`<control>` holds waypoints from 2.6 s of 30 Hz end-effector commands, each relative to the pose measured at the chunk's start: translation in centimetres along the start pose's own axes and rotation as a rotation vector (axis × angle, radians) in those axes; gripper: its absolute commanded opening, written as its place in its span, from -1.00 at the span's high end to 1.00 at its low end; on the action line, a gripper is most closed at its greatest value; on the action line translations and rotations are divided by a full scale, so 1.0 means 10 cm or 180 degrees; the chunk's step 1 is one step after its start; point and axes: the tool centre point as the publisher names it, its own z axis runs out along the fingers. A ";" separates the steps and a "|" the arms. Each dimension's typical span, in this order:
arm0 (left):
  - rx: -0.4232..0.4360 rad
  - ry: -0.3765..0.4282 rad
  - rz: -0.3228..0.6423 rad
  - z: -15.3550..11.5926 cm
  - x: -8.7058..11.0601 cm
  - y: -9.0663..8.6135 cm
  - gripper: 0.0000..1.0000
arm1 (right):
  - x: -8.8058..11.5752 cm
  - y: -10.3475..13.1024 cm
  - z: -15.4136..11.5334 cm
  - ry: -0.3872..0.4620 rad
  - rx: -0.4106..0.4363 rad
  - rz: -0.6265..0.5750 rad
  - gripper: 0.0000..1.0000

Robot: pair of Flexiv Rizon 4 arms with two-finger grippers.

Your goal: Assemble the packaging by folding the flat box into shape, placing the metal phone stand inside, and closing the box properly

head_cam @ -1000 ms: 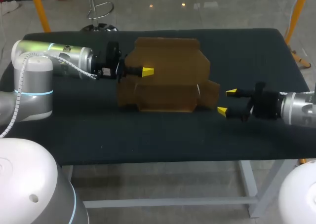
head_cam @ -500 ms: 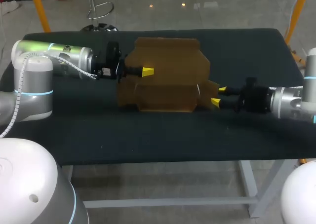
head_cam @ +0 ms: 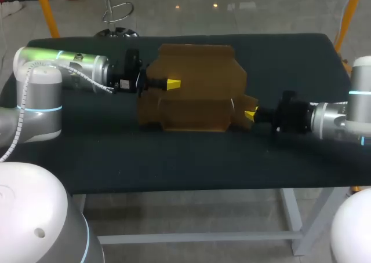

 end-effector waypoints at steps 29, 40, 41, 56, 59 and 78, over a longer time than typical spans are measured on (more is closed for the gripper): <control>0.0004 0.0015 0.0000 0.01 -0.01 0.03 1.00 | 0.44 0.02 0.16 -0.0603 0.0162 0.0233 0.41; 0.0004 0.0015 0.0000 0.01 -0.01 0.03 1.00 | 0.56 0.04 0.21 -0.0684 0.0183 0.0304 0.19; 0.0004 0.0015 0.0000 0.01 -0.01 0.03 1.00 | 0.56 0.04 0.21 -0.0692 0.0183 0.0310 0.15; 0.0004 0.0015 0.0000 0.01 -0.01 0.03 1.00 | 0.68 0.15 0.32 -0.0698 0.0134 0.0384 -0.45; 0.0004 0.0015 0.0000 0.01 -0.01 0.03 1.00 | 0.70 0.16 0.33 -0.0697 0.0136 0.0410 -0.47; 0.0004 0.0015 0.0000 0.01 -0.01 0.03 1.00 | 0.79 0.21 0.27 -0.0740 0.0101 0.0556 -0.72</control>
